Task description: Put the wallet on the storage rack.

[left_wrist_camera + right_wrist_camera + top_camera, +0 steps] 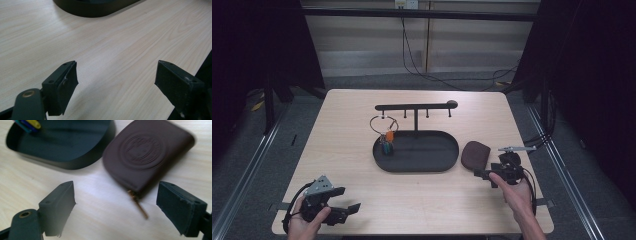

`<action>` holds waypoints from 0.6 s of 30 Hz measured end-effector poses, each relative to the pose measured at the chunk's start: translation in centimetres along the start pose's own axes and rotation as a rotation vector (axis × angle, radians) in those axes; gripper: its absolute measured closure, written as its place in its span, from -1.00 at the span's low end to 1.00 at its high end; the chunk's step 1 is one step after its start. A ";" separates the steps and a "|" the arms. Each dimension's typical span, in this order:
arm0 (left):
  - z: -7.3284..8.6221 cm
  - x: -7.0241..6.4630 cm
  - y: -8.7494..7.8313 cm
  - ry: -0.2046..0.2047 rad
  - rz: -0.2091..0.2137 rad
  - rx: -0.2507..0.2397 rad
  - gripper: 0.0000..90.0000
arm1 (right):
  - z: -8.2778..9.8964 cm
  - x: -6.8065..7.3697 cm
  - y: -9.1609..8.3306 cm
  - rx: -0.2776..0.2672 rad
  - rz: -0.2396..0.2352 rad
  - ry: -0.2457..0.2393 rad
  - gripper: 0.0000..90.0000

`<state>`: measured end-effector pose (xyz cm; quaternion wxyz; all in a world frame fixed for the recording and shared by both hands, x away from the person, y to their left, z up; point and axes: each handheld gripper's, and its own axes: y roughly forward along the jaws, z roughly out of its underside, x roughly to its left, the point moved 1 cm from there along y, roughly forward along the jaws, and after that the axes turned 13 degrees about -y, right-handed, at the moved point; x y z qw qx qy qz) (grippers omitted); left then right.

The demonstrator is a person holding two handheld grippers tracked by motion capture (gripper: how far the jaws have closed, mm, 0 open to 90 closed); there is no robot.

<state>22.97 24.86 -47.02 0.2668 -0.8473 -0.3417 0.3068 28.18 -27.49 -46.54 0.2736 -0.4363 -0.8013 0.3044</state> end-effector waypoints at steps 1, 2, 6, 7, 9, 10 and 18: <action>0.0 0.0 0.0 0.000 0.000 0.000 -0.62 | 0.0 0.0 0.0 0.000 0.000 0.000 -0.67; 0.0 -0.1 0.1 0.005 -0.005 0.009 -0.62 | -0.6 -0.6 0.0 0.012 0.020 0.008 -0.68; 0.4 -0.5 0.4 0.013 0.002 0.048 -0.59 | -1.4 -1.3 0.1 0.031 0.027 0.022 -0.67; 0.4 -0.7 0.6 0.030 -0.005 0.070 -0.58 | -1.9 -1.6 0.2 0.059 0.037 0.027 -0.63; 0.4 -0.8 0.6 0.030 -0.006 0.064 -0.58 | -2.2 -1.6 0.3 0.070 0.029 0.032 -0.60; 0.4 -0.8 0.6 0.036 0.001 0.063 -0.58 | -2.4 -1.8 0.5 0.081 0.013 0.037 -0.58; 0.3 -0.4 0.2 0.024 -0.001 0.053 -0.58 | -4.5 -2.5 1.2 0.184 0.042 0.050 -0.57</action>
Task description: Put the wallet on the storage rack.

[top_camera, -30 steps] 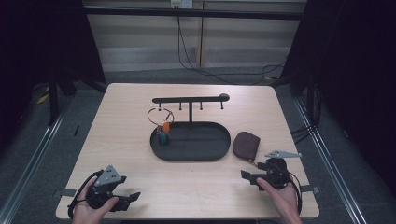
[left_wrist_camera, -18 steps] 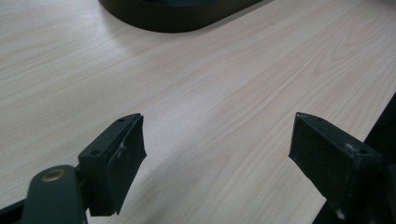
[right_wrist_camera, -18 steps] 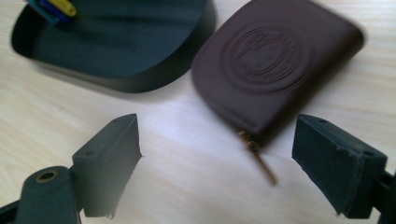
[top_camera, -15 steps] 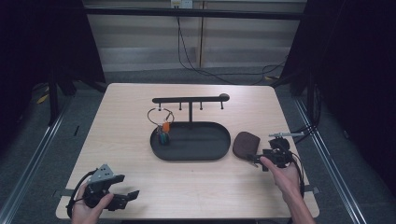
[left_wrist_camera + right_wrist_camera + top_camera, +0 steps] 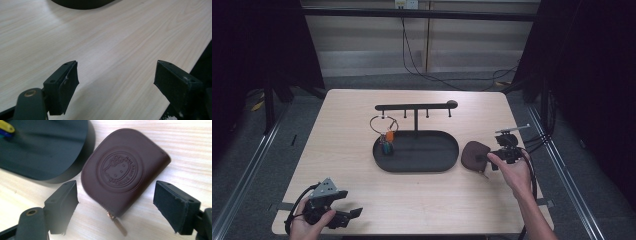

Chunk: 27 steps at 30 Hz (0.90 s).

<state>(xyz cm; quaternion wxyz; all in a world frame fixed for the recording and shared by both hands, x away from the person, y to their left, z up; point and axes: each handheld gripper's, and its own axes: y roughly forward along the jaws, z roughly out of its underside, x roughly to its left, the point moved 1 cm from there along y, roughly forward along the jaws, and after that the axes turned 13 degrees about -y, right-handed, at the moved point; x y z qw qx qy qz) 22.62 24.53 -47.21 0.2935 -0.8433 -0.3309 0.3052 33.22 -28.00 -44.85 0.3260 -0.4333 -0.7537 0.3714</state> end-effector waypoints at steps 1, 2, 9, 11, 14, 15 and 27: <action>0.0 0.2 -0.1 -0.010 0.001 -0.008 -0.58 | -0.5 -0.1 0.2 0.027 0.009 0.004 -0.58; 0.1 0.2 -0.1 -0.011 -0.004 -0.012 -0.58 | -0.8 -0.1 0.3 0.050 0.011 0.012 -0.58; 0.0 0.0 -0.2 0.004 0.007 -0.012 -0.58 | -2.3 0.0 1.9 0.161 0.056 0.019 -0.60; 0.0 0.1 -0.2 0.005 0.006 -0.012 -0.58 | -2.4 0.0 2.3 0.178 0.059 0.015 -0.62; 0.0 0.2 -0.3 0.005 0.019 0.000 -0.54 | -2.7 -0.2 3.3 0.213 0.048 0.048 -0.61; 0.0 0.2 -0.3 0.006 0.022 0.002 -0.52 | -2.8 -0.3 3.6 0.219 0.066 0.056 -0.61; 0.0 0.3 -0.4 0.006 0.027 -0.003 -0.54 | -3.6 -0.5 4.7 0.226 0.087 0.104 -0.70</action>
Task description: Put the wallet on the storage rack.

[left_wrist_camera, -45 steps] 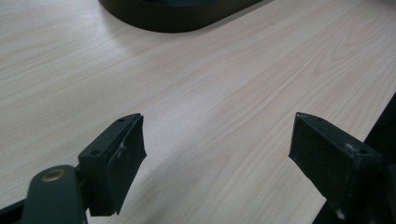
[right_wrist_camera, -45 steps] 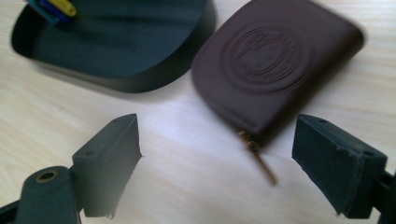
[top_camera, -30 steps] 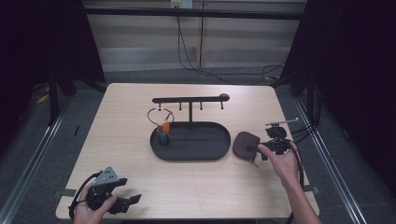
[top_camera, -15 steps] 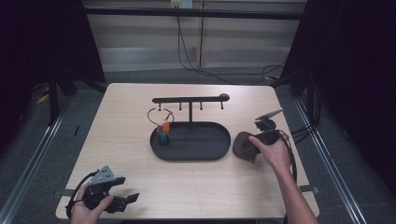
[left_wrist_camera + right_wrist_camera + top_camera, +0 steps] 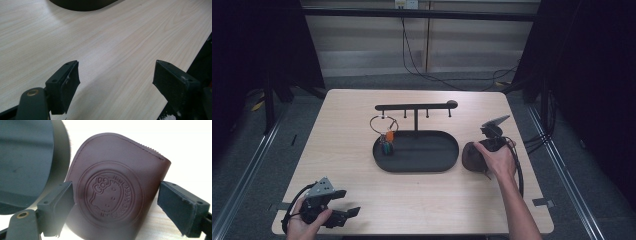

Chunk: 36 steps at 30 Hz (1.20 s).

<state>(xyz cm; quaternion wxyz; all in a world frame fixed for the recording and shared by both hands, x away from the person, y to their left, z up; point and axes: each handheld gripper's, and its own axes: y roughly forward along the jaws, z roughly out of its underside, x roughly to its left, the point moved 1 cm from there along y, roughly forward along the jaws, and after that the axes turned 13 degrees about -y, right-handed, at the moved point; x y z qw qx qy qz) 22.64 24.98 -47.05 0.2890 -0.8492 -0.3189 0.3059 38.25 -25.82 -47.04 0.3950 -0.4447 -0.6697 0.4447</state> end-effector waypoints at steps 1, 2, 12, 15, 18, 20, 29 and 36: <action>0.0 0.0 0.0 -0.001 0.001 0.001 -0.54 | 0.0 0.1 0.1 0.001 0.002 0.001 -0.70; 0.0 0.0 0.0 0.000 0.000 0.002 -0.54 | 0.0 0.1 0.3 0.010 0.002 -0.005 -0.70; 0.0 -0.1 0.0 0.014 0.005 0.009 -0.54 | -0.1 0.0 1.3 0.031 -0.029 -0.014 -0.80; 0.0 -0.1 0.1 0.013 0.006 0.012 -0.54 | 0.0 -0.2 1.3 0.027 -0.047 -0.012 -0.80; 0.1 -0.1 0.1 0.014 0.003 0.011 -0.54 | 0.1 -0.2 1.4 0.044 -0.079 -0.021 -0.82; 0.0 -0.1 0.1 0.014 0.004 0.012 -0.54 | 0.1 0.0 1.5 0.050 -0.076 -0.029 -0.82; 0.1 -0.1 0.1 0.018 0.005 0.018 -0.54 | 0.1 0.3 1.1 0.039 -0.066 -0.024 -0.61; 0.1 -0.1 0.2 0.017 0.004 0.021 -0.54 | 0.3 -0.1 -0.4 0.000 -0.067 -0.021 -0.29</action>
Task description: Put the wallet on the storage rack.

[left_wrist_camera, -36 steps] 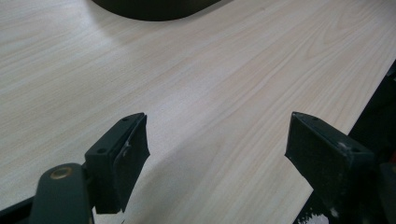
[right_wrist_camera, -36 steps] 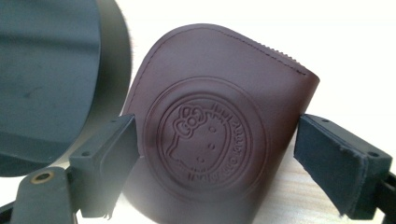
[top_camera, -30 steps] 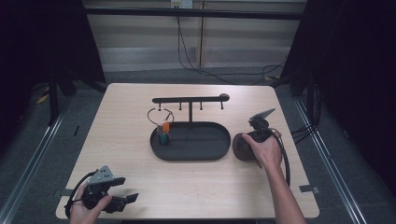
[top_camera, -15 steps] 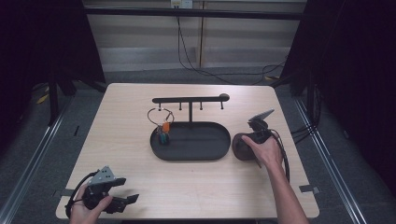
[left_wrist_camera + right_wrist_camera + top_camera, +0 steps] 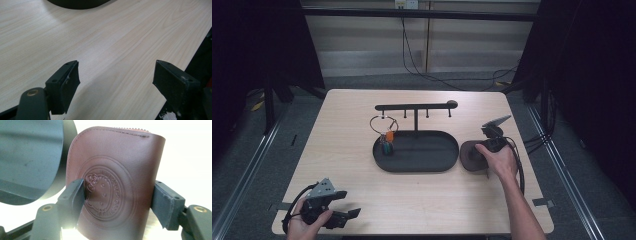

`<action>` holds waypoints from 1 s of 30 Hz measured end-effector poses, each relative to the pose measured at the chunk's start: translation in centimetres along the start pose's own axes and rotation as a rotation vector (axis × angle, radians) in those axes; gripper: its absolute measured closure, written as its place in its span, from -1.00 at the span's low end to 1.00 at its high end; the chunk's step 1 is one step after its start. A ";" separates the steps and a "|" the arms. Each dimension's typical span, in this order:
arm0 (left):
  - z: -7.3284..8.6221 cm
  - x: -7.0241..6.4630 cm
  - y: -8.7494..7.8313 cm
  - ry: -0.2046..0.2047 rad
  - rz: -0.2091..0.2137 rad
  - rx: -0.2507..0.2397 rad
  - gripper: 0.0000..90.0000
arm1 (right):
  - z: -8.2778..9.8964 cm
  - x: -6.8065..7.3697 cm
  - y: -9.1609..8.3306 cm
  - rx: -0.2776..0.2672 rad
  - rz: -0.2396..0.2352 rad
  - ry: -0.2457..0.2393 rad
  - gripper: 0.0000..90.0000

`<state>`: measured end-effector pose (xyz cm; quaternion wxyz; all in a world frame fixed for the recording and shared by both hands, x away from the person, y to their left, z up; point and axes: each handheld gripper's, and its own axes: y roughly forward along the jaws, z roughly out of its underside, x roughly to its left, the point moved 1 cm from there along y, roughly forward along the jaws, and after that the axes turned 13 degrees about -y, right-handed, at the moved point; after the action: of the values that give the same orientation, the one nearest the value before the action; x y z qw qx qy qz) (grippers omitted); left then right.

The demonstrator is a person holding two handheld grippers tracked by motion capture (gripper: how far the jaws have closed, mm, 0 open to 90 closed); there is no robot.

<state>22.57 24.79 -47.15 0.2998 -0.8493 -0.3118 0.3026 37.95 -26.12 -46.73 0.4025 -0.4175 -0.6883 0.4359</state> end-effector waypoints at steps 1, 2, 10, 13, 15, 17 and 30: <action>0.0 0.0 0.0 0.000 -0.002 -0.003 -0.54 | 0.0 0.1 -0.1 -0.003 0.003 -0.006 -0.26; 0.0 0.0 0.1 -0.001 0.000 -0.001 -0.54 | 0.0 0.2 -0.3 -0.003 0.005 -0.002 -0.20; 0.0 0.0 0.0 -0.001 -0.001 -0.004 -0.54 | 0.1 0.0 -2.1 -0.033 -0.021 0.011 0.16; 0.0 0.0 0.1 0.001 0.007 0.002 -0.54 | 0.2 -0.1 -2.9 -0.065 -0.036 0.014 0.28; 0.0 0.0 0.1 0.004 0.003 0.007 -0.54 | 0.2 0.0 -3.1 -0.070 -0.030 -0.005 0.30; 0.0 0.0 0.1 0.007 0.005 0.010 -0.54 | 0.2 0.1 -3.3 -0.064 -0.027 -0.007 0.31; 0.0 -0.1 0.1 -0.001 0.002 -0.003 -0.54 | 0.0 0.6 -4.2 -0.037 0.015 -0.041 0.38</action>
<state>22.54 24.73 -47.18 0.2979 -0.8500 -0.3114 0.3030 36.85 -26.69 -42.67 0.3775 -0.4208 -0.7011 0.4346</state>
